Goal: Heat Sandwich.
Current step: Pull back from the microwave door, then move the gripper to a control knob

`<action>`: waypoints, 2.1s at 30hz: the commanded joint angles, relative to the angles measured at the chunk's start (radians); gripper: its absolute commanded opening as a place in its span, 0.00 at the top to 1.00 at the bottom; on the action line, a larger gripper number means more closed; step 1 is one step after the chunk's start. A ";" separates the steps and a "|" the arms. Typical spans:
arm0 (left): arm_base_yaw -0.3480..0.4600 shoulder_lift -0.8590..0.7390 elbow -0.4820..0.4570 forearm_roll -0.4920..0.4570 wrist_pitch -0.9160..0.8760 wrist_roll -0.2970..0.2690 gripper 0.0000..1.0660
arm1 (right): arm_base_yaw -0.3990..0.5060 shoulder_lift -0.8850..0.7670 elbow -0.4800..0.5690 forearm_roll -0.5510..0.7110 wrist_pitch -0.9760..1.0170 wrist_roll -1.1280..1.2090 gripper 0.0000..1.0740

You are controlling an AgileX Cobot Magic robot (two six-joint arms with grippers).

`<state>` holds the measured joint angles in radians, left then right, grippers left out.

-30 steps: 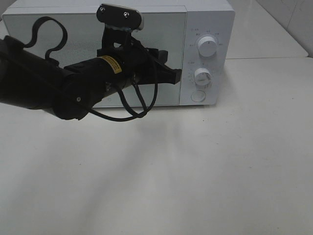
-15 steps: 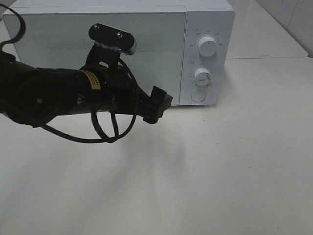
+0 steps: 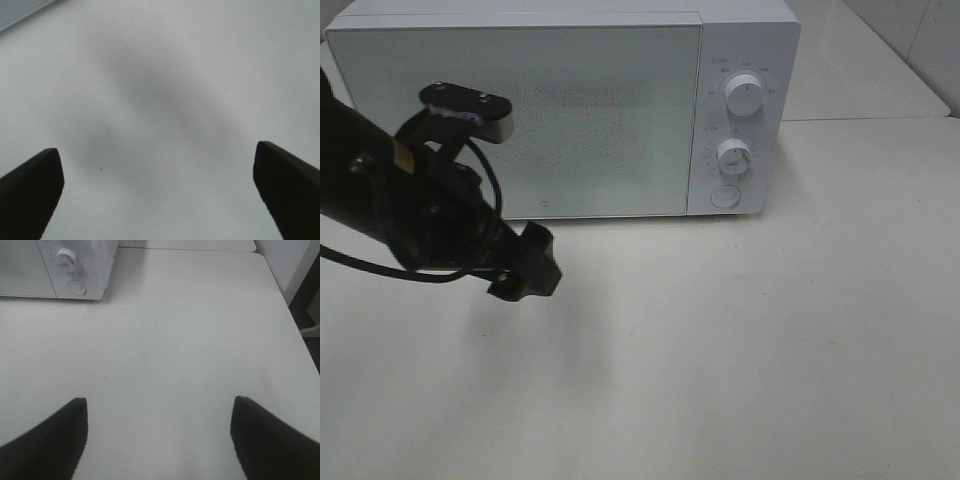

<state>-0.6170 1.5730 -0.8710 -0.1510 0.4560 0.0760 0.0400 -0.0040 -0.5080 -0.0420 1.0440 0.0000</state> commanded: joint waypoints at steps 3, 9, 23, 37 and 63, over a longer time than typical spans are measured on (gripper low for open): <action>0.055 -0.077 -0.008 0.021 0.199 -0.007 0.08 | -0.007 -0.026 0.002 0.002 -0.009 0.011 0.29; 0.107 -0.145 -0.008 0.072 0.355 -0.065 0.08 | -0.007 -0.026 0.002 0.002 -0.009 0.011 0.29; 0.500 -0.194 -0.006 0.060 0.558 -0.061 0.08 | -0.007 -0.026 0.002 0.002 -0.009 0.011 0.29; 0.629 -0.430 0.119 0.074 0.619 -0.060 0.08 | -0.007 -0.026 0.002 0.002 -0.009 0.011 0.29; 0.629 -1.382 0.372 0.151 0.587 -0.060 0.08 | -0.007 -0.026 0.002 0.002 -0.009 0.011 0.29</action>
<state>0.0110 0.2000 -0.5020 0.0000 1.0570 0.0170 0.0400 -0.0040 -0.5080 -0.0420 1.0440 0.0000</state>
